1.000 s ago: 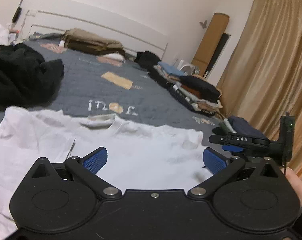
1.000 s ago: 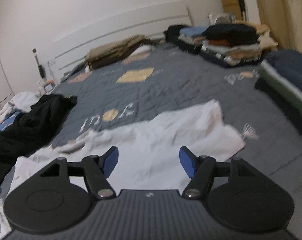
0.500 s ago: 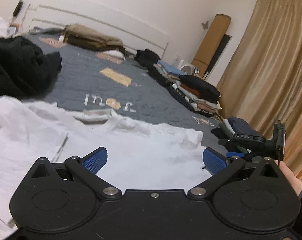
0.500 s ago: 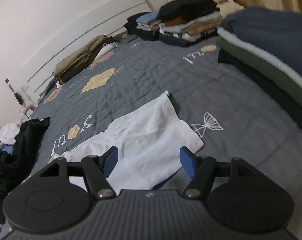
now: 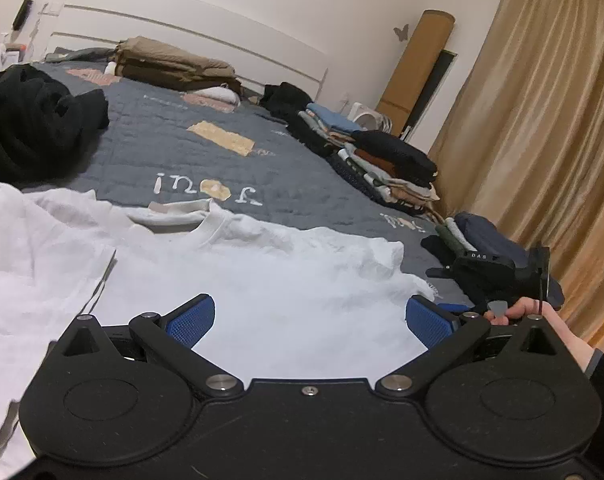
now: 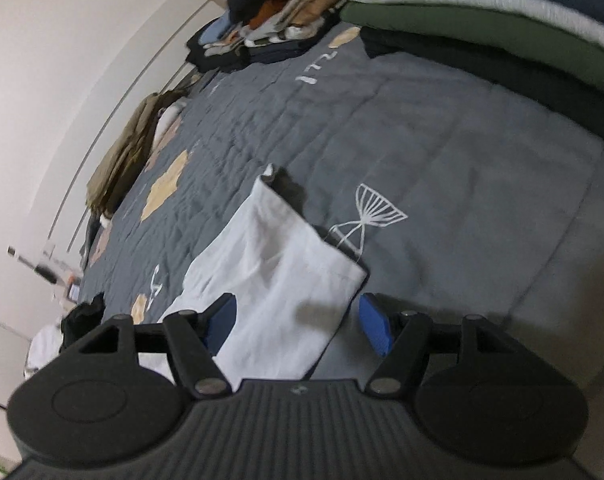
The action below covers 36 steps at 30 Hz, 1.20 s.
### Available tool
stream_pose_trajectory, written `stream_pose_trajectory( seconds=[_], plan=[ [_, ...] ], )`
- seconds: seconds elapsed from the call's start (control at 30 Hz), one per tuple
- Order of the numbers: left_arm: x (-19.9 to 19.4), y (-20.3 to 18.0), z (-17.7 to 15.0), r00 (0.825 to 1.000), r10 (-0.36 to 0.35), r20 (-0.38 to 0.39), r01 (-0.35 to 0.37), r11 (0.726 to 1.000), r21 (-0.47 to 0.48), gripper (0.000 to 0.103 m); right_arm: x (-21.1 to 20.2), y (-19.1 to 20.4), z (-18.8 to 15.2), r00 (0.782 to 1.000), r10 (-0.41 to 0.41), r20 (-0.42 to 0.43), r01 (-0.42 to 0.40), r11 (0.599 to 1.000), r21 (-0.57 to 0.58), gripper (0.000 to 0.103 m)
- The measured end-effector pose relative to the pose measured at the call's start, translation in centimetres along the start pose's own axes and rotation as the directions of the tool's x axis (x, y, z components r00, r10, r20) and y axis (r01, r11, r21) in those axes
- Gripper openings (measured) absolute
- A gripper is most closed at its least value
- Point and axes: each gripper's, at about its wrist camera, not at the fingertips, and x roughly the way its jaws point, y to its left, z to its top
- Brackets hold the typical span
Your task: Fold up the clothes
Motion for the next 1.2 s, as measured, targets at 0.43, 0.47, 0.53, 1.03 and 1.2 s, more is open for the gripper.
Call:
stream_pose_trajectory(
  seconds=[0.43,0.47,0.53,1.03,1.2],
  plan=[
    [0.6,0.6,-0.3,0.999,0.028,-0.028,-0.029,1.0,-0.011,0.103,2.0,-0.5,-0.3,0.997,-0.045,0.067,0.048,0.998,-0.038,0.007],
    [0.5,0.6,-0.3,0.999,0.03,-0.026,-0.03,0.999,-0.01,0.103,1.7,0.6,-0.7,0.996,-0.035,0.082,0.044,0.993,-0.11,0.007],
    [0.4,0.6,-0.2,0.999,0.031,-0.021,-0.031,0.999,-0.012,0.103,0.8,3.3,-1.7,0.993,-0.002,0.115,0.036,0.957,-0.289,0.006],
    [0.7,1.0,-0.2,0.998,0.054,-0.041,-0.055,0.998,-0.024,0.103,-0.3,13.1,-17.3,0.979,-0.051,-0.199,-0.2,-0.031,-0.979,0.007],
    [0.7,1.2,-0.3,0.997,0.057,-0.05,-0.058,0.998,-0.027,0.103,-0.9,12.5,-13.1,0.948,-0.07,-0.309,-0.283,0.256,-0.924,0.011]
  ],
)
